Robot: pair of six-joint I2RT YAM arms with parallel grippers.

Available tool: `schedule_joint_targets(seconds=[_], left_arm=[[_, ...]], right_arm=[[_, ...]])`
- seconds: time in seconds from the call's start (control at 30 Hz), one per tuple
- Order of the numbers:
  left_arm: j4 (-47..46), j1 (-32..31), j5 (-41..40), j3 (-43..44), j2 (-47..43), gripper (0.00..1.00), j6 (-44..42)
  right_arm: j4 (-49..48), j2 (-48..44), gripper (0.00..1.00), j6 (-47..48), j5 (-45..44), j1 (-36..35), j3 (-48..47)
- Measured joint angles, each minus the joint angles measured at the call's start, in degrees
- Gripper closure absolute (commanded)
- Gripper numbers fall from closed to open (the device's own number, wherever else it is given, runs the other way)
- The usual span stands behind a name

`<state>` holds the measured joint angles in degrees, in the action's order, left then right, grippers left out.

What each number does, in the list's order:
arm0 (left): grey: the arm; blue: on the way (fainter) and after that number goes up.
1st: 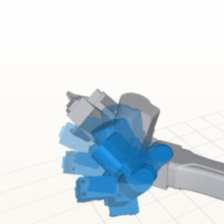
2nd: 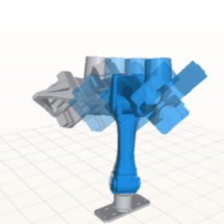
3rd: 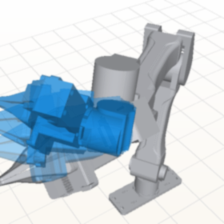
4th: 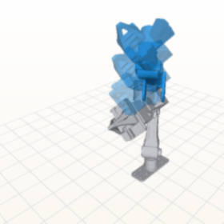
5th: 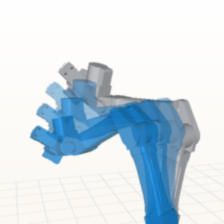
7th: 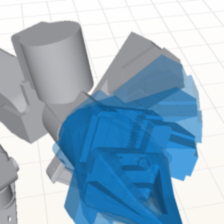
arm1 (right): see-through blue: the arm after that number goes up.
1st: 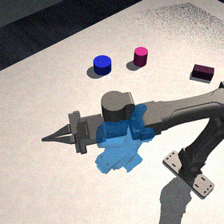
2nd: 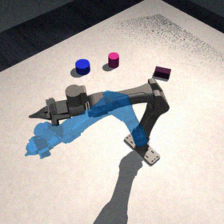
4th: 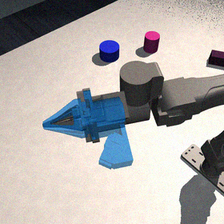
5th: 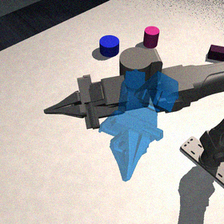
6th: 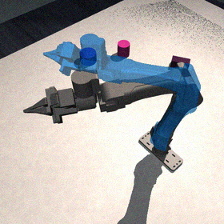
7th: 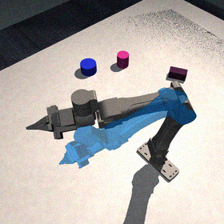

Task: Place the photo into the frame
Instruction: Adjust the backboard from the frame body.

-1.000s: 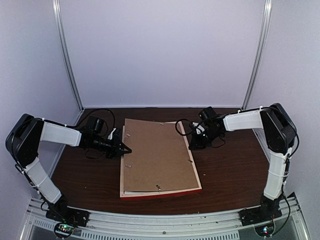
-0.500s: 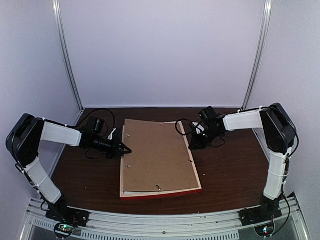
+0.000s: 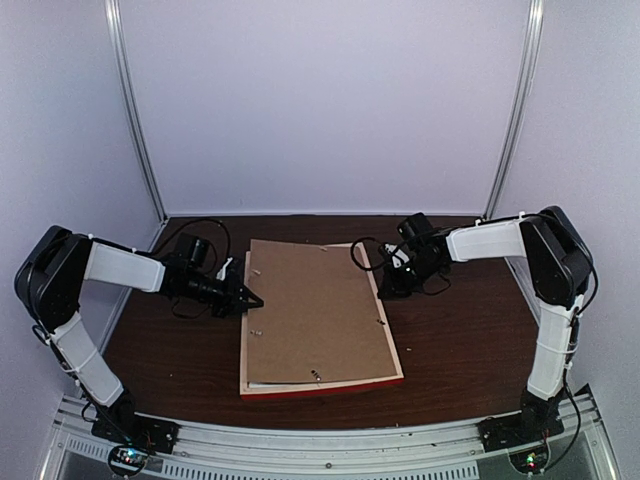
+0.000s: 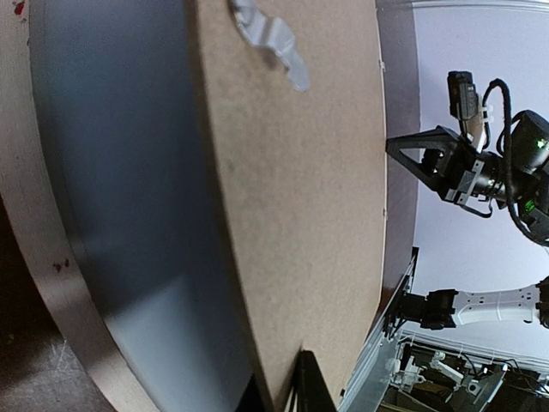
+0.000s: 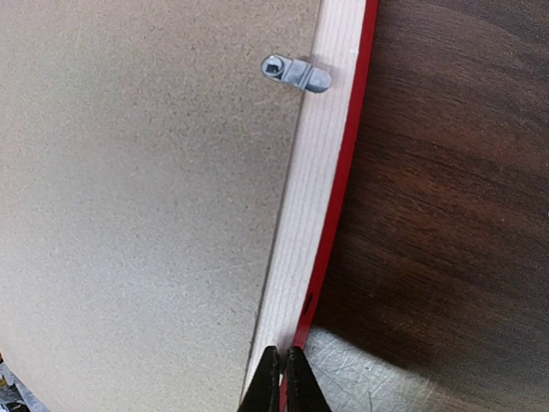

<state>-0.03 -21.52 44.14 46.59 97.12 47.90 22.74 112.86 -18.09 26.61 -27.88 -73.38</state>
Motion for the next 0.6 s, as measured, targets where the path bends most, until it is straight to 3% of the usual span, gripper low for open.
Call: schedule_joint_targets(seconds=[0.6], left_arm=[[-3.1, 0.0, -0.4, -1.9, -0.1, 1.00, 0.9]], right_arm=[[0.0, 0.0, 0.96, 0.2, 0.0, 0.0, 0.0]])
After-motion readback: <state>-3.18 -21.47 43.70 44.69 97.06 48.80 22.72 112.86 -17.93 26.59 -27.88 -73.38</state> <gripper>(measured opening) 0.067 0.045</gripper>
